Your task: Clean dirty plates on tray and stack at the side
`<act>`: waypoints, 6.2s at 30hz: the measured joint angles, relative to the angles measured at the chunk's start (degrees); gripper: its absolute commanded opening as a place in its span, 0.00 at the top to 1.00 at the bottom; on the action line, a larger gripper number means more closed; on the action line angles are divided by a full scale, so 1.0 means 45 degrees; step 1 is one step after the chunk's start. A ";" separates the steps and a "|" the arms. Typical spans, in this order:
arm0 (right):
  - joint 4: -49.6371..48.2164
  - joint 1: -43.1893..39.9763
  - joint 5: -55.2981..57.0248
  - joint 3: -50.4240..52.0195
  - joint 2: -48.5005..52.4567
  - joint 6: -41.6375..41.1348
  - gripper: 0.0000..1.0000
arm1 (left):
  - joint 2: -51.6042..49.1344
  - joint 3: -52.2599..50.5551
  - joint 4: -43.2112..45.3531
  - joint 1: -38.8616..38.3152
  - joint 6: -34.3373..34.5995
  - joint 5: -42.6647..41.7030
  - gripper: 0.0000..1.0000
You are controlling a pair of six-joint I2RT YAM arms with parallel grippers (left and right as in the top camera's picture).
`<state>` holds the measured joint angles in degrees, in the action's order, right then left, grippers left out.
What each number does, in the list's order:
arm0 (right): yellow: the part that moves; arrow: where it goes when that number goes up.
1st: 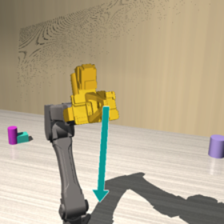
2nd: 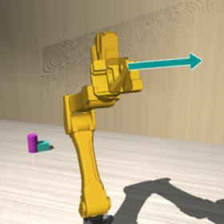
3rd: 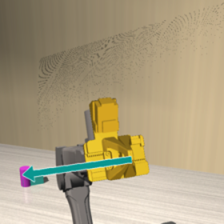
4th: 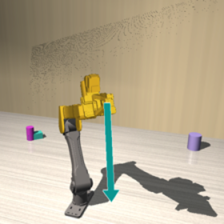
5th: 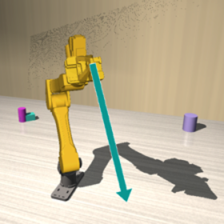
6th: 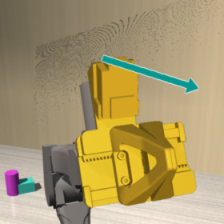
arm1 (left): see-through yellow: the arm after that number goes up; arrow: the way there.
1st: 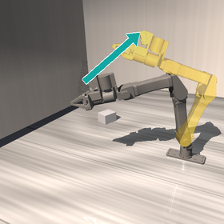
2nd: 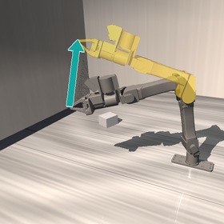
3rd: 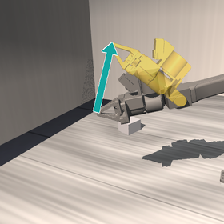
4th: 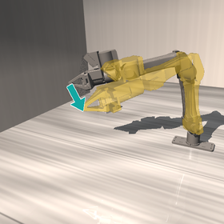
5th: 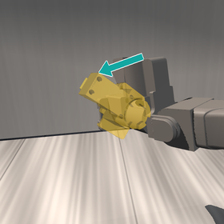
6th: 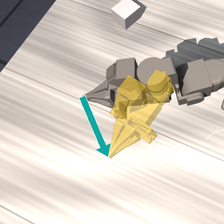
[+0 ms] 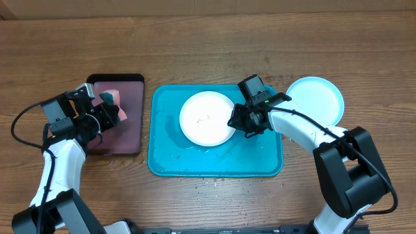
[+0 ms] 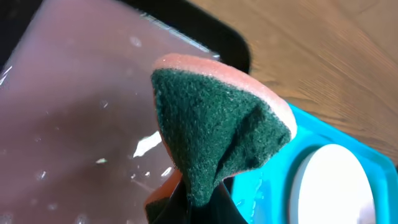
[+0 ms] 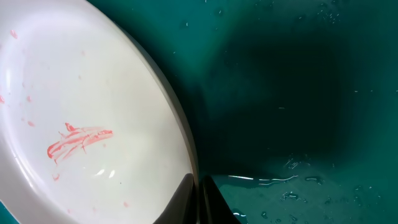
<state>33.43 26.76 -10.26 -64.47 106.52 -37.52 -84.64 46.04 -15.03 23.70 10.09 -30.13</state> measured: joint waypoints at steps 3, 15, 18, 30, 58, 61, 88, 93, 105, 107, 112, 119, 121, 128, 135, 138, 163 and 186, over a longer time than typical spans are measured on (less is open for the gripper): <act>-0.0044 0.0000 0.0005 0.0000 0.0000 0.0000 0.96 | 0.0000 -0.0005 -0.0544 -0.0253 0.0782 0.1496 0.96; -0.0078 0.0000 0.0000 0.0010 0.0000 0.0005 0.96 | 0.0000 0.2788 -0.5226 -0.2939 0.1554 0.5916 0.96; -0.0092 0.0044 0.0000 0.0010 0.0000 0.0000 0.96 | 0.0024 0.4129 -0.5712 -0.3580 0.1423 0.6101 0.96; -0.0374 0.0996 0.0029 0.0010 0.0000 -0.0005 0.96 | -0.1098 0.4469 -0.4935 -0.8087 0.0092 0.4993 0.96; -0.0408 0.1064 0.0010 0.0024 0.0058 -0.0083 0.96 | -0.5149 0.5173 -0.6795 -1.0380 -0.1180 0.7125 0.96; -0.0408 0.1064 0.0015 0.0024 0.0058 -0.0087 0.96 | -0.5285 0.5780 -0.7640 -1.0156 -0.1180 0.7053 0.96; -0.0374 0.1083 -0.0063 0.0029 0.0083 -0.0083 0.96 | -0.6674 0.7344 -0.8034 -1.1001 -0.0641 0.6343 0.96; -0.0364 0.1083 -0.0058 0.0029 0.0083 -0.0092 0.96 | -0.5819 0.7155 -0.8223 -1.0161 -0.0418 0.7344 0.96; 0.0015 0.1083 0.0068 -0.0175 0.0083 0.0559 0.96 | -0.2676 0.7155 -0.8242 -0.7359 -0.0340 0.6528 0.96; 0.0520 0.1083 0.0364 -0.0466 0.0083 0.0724 0.96 | -0.2545 0.7155 -0.8242 -0.6713 -0.0481 0.6164 0.96; 0.1826 0.1141 0.1666 -0.1574 0.0068 0.1214 0.96 | -0.2521 0.7125 -0.8208 -0.5090 -0.1107 0.5153 0.96; 0.2807 0.1729 0.4289 -0.2322 -0.0811 0.1977 0.96 | -0.2521 0.6285 -0.7359 -0.3453 -0.1613 0.4600 0.96; 0.2924 0.2030 0.5285 -0.2336 -0.1205 0.2098 0.96 | -0.2521 0.5901 -0.6926 -0.3215 -0.1627 0.4600 0.96; 0.3031 0.3366 0.8879 -0.2346 -0.2059 0.2730 0.96 | -0.2837 0.5003 -0.5673 -0.3007 -0.1666 0.5231 0.96; 0.2472 0.4833 1.2400 -0.2346 -0.2064 0.4420 0.96 | -0.3910 0.4988 -0.5323 -0.3007 -0.1681 0.5659 0.96; 0.1894 0.5469 1.3721 -0.2346 -0.2064 0.5304 0.96 | -0.4269 0.4983 -0.5314 -0.3007 -0.1681 0.5712 0.96; 0.0364 0.6834 1.7607 -0.2346 -0.2064 0.7728 0.96 | -0.4507 0.4915 -0.5037 -0.3016 -0.2375 0.7155 0.29; 0.2001 0.4726 1.3614 -0.2429 -0.2064 0.3483 0.96 | -0.2361 0.4915 -0.6382 -0.3750 -0.1666 0.5299 0.05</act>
<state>42.44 48.03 51.00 -75.40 97.23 -21.85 -95.26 68.16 -43.75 6.83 2.59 -6.28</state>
